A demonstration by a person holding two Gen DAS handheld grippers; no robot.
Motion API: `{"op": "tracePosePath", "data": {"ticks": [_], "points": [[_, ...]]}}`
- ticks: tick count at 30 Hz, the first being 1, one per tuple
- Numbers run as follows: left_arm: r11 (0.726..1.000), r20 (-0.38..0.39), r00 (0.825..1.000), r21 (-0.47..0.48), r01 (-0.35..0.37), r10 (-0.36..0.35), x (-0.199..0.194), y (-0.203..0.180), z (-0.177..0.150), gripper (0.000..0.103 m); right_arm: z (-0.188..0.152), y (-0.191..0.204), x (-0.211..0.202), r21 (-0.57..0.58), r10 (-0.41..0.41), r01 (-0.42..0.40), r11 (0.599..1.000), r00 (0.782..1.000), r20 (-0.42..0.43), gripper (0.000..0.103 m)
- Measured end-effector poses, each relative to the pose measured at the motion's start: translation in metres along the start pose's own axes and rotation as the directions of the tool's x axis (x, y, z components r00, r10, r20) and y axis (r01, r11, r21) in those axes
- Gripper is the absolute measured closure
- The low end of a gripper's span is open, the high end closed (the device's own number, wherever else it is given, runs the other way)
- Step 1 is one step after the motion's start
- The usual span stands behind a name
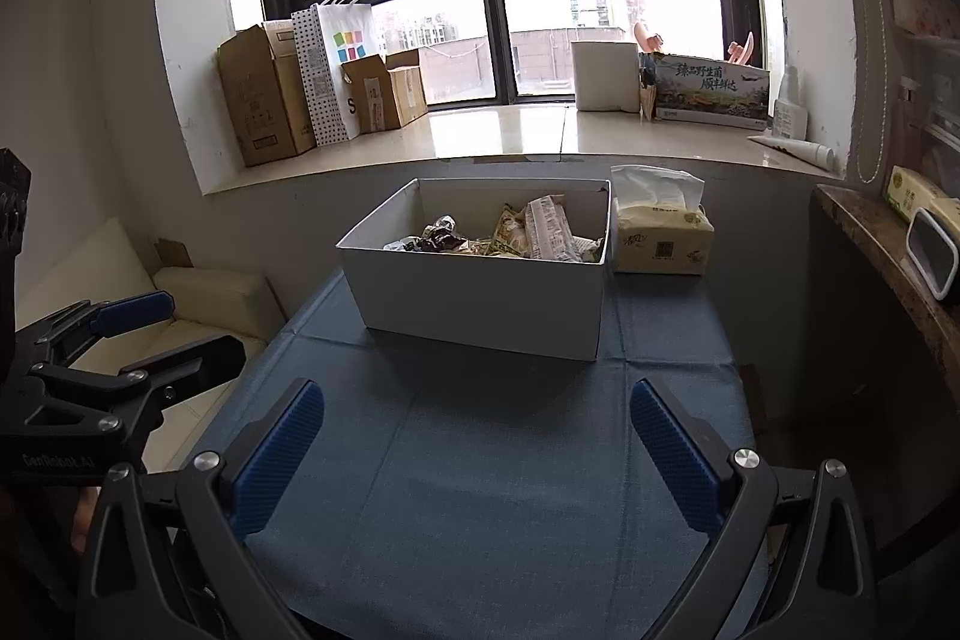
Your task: Organize snacks
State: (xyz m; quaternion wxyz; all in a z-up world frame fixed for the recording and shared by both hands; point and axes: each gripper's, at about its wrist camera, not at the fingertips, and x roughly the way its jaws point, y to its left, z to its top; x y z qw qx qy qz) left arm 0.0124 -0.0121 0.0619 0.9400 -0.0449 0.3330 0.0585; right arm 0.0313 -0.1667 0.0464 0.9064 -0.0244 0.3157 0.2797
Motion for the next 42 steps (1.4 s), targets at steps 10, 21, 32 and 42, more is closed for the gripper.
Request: {"op": "tracePosePath", "data": {"ticks": [10, 21, 32, 42], "points": [[1.000, -0.004, 1.000, -0.010, 0.005, -0.005, 0.0003, 0.0036, -0.0011, 0.000, 0.0006, -0.0030, 0.0002, 0.012, -0.009, 0.009, 1.000, 1.000, -0.002, 0.000], [1.000, -0.018, 1.000, -0.017, 0.016, -0.016, 0.0047, 0.0050, -0.0024, 0.000, -0.0007, -0.0036, 0.0009, 0.011, -0.010, 0.010, 1.000, 1.000, -0.005, 0.000], [1.000, -0.018, 1.000, -0.017, 0.017, -0.017, 0.0052, 0.0053, -0.0024, 0.000, -0.0017, -0.0014, 0.0004, 0.005, -0.008, 0.008, 1.000, 1.000, -0.007, 0.000], [1.000, -0.020, 1.000, -0.019, 0.019, -0.019, 0.0058, 0.0045, -0.0029, 0.000, -0.0019, -0.0003, 0.0012, 0.011, -0.007, 0.007, 1.000, 1.000, -0.011, 0.000]]}}
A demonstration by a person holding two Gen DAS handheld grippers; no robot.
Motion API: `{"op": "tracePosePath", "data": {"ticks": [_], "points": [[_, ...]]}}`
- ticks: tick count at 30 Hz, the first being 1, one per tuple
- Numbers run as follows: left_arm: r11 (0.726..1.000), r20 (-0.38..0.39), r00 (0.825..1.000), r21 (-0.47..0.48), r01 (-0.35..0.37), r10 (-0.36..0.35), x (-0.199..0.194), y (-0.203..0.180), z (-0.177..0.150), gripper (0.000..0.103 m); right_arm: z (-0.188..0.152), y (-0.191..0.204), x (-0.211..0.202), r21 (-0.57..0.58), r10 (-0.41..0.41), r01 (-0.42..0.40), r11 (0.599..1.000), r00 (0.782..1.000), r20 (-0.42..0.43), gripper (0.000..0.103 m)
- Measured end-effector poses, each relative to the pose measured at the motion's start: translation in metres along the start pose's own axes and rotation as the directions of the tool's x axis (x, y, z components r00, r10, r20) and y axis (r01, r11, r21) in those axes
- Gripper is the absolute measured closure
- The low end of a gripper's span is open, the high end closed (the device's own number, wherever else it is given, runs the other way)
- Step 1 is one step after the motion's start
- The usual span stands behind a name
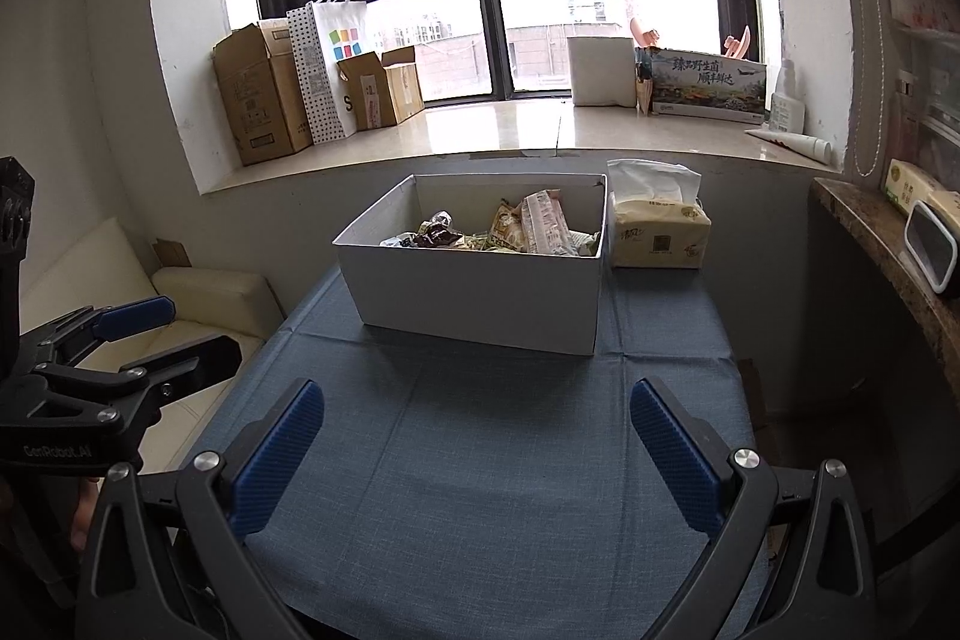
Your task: Organize snacks
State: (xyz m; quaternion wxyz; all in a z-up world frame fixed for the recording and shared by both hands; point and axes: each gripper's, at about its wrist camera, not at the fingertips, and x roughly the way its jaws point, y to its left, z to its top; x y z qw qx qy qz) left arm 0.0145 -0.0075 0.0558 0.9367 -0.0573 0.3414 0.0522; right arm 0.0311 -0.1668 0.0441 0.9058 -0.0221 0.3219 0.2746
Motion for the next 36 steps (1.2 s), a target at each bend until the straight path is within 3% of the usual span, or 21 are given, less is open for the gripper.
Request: {"op": "tracePosePath", "data": {"ticks": [36], "points": [[1.000, -0.009, 1.000, 0.000, 0.005, -0.005, 0.0026, -0.0001, -0.0019, 0.000, -0.0025, -0.0011, 0.0006, 0.017, 0.006, -0.006, 1.000, 1.000, -0.009, 0.000]]}}
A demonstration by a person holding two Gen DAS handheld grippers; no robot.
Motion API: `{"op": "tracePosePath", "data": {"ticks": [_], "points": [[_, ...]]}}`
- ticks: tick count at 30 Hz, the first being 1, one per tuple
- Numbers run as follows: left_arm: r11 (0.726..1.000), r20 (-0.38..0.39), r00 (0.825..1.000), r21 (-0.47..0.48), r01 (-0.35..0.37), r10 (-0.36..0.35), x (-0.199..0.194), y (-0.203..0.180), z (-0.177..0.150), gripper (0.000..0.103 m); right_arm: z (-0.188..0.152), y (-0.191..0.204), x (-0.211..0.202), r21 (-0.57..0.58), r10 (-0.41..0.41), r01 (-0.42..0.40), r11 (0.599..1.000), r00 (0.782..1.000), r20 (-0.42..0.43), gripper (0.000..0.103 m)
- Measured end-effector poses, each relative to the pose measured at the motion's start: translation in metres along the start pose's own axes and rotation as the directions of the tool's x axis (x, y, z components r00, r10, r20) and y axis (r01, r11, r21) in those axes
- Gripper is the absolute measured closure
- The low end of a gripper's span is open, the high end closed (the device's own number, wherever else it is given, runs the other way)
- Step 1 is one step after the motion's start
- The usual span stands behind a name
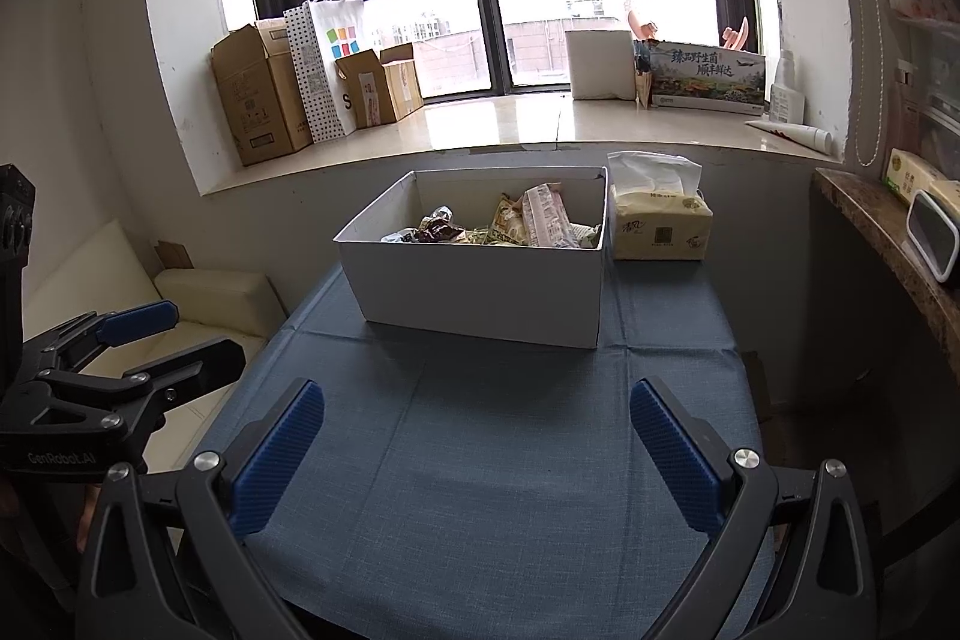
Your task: Organize snacks
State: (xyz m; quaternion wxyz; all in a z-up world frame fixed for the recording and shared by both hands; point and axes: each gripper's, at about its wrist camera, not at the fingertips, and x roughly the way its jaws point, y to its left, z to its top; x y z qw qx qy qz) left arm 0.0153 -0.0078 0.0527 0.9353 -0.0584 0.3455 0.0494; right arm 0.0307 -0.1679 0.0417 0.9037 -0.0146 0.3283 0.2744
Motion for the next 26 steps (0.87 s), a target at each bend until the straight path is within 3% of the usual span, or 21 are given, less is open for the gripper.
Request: {"op": "tracePosePath", "data": {"ticks": [26], "points": [[1.000, 0.011, 1.000, -0.009, -0.010, 0.010, -0.0002, 0.0011, -0.0033, 0.000, -0.0027, -0.0007, 0.0017, 0.016, 0.004, -0.004, 1.000, 1.000, -0.006, 0.000]]}}
